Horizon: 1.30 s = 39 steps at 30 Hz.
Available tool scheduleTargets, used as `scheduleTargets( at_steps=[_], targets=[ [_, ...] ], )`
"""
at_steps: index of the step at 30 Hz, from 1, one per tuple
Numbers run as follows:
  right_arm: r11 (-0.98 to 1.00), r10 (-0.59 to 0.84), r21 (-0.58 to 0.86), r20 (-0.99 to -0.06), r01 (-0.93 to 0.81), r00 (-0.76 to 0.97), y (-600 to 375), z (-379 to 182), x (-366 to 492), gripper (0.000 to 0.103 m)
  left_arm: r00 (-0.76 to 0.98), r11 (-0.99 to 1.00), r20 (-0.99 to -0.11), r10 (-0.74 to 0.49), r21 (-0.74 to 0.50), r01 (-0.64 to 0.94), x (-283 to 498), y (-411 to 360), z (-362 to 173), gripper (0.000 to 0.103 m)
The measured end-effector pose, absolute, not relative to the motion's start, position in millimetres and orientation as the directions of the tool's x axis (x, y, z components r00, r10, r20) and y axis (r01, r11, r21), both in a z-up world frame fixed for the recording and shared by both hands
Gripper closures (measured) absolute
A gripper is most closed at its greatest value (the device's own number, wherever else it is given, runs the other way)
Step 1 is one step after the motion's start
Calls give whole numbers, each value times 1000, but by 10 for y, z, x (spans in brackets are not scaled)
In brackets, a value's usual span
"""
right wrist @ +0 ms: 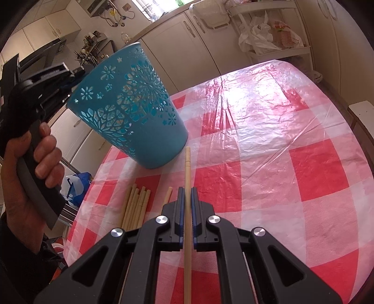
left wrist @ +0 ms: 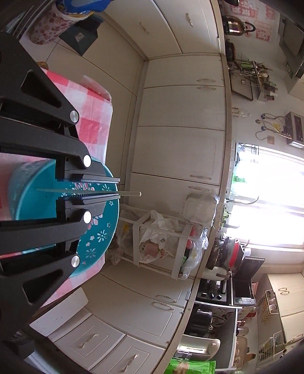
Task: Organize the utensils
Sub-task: 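Lift the chopstick over the teal bin and open the left gripper, then carry the chopstick over the teal bin and open the right gripper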
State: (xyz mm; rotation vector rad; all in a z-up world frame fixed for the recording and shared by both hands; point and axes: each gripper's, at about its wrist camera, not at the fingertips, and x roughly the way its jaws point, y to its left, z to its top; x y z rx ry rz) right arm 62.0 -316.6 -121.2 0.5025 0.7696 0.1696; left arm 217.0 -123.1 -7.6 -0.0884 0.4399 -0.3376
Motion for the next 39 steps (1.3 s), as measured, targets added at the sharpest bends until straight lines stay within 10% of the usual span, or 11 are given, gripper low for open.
scheduleTargets(
  at_steps=[5,23,39],
  targets=[
    [853,320,520,-567,29,759,-3206,-1047,453,97,865,947,-389,-317,-182,266,1806,-818,26,68],
    [904,198,400,-78,-151,977,-2681,1049,1369,97,805,917,-491,-334,-368,156,1193,270,-635,65],
    [962,128,272,-351,-30,928,-2415,474,2106,97,789,891,-495,-362,-433,138,1217,497,-813,61]
  ],
)
